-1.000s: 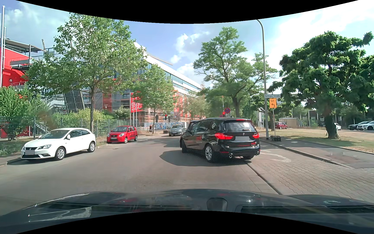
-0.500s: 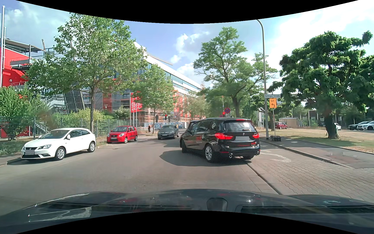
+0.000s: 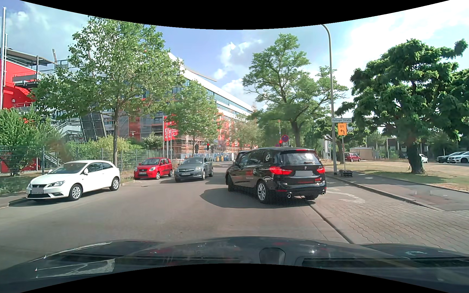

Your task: Follow the waypoints while adhering to traffic rules and regulations

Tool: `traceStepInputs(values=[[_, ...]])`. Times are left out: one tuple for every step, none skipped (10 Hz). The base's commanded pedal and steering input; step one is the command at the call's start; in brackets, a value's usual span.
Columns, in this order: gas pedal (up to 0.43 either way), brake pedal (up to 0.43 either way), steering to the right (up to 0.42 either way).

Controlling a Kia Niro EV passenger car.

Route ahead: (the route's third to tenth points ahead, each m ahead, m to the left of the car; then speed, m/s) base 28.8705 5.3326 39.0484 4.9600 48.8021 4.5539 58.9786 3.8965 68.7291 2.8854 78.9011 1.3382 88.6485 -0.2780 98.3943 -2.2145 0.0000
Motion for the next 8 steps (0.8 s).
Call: traceStepInputs(values=[[0.000,0.323,0.000],[0.000,0.323,0.000],[0.000,0.323,0.000],[0.000,0.317,0.000],[0.000,0.323,0.000],[0.000,0.317,0.000],[0.000,0.323,0.000],[0.000,0.323,-0.001]])
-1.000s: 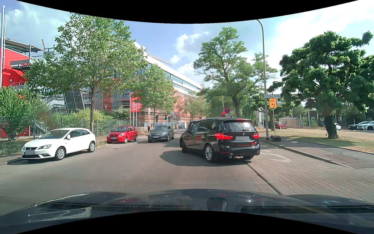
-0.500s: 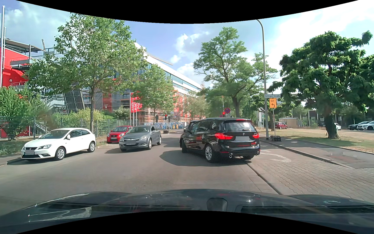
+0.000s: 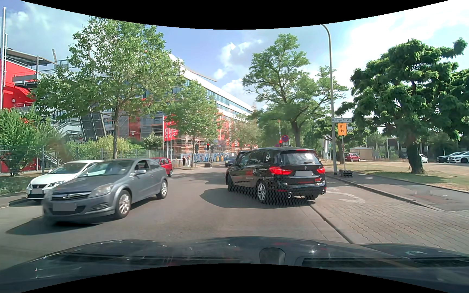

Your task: Follow the waypoints while adhering to traffic rules and regulations

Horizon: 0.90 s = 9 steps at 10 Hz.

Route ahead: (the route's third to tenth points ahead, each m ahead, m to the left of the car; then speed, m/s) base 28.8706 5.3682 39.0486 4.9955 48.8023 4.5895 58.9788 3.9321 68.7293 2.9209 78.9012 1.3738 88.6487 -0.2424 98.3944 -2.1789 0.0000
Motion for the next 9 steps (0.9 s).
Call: traceStepInputs(values=[[0.000,0.323,0.000],[0.000,0.317,0.000],[0.000,0.323,-0.001],[0.000,0.323,0.000],[0.000,0.323,0.000],[0.000,0.323,-0.001],[0.000,0.323,-0.001],[0.000,0.323,0.000],[0.000,0.323,0.000]])
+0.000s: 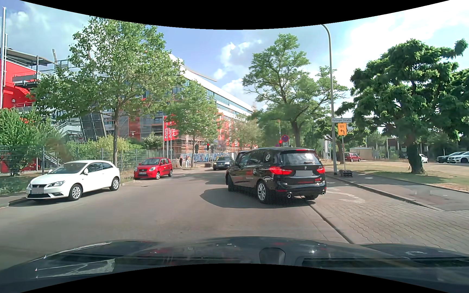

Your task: Follow the waypoints while adhering to traffic rules and regulations

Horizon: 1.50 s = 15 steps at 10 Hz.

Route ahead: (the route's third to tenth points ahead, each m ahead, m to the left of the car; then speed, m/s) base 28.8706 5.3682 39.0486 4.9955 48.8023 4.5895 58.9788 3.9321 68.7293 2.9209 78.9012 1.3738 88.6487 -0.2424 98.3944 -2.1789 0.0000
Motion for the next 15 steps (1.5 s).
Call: traceStepInputs(values=[[0.000,0.323,0.000],[0.000,0.323,0.000],[0.000,0.323,0.000],[0.000,0.323,-0.001],[0.000,0.323,0.000],[0.000,0.323,0.000],[0.000,0.323,0.000],[0.000,0.323,0.000],[0.000,0.317,0.000],[0.000,0.323,0.000],[0.000,0.323,0.000],[0.000,0.317,0.000],[0.000,0.323,-0.001],[0.000,0.323,-0.001],[0.000,0.323,0.000]])
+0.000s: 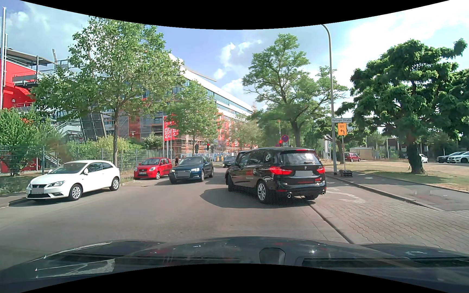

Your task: Follow the waypoints while adhering to traffic rules and regulations

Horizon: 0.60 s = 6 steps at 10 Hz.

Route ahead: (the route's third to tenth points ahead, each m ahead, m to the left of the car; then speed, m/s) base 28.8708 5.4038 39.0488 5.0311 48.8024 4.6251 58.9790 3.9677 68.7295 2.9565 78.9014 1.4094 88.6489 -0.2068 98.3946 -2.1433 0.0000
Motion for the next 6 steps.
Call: traceStepInputs(values=[[0.000,0.317,0.000],[0.000,0.323,0.000],[0.000,0.323,0.000],[0.000,0.323,0.000],[0.000,0.323,0.000],[0.000,0.323,0.000]])
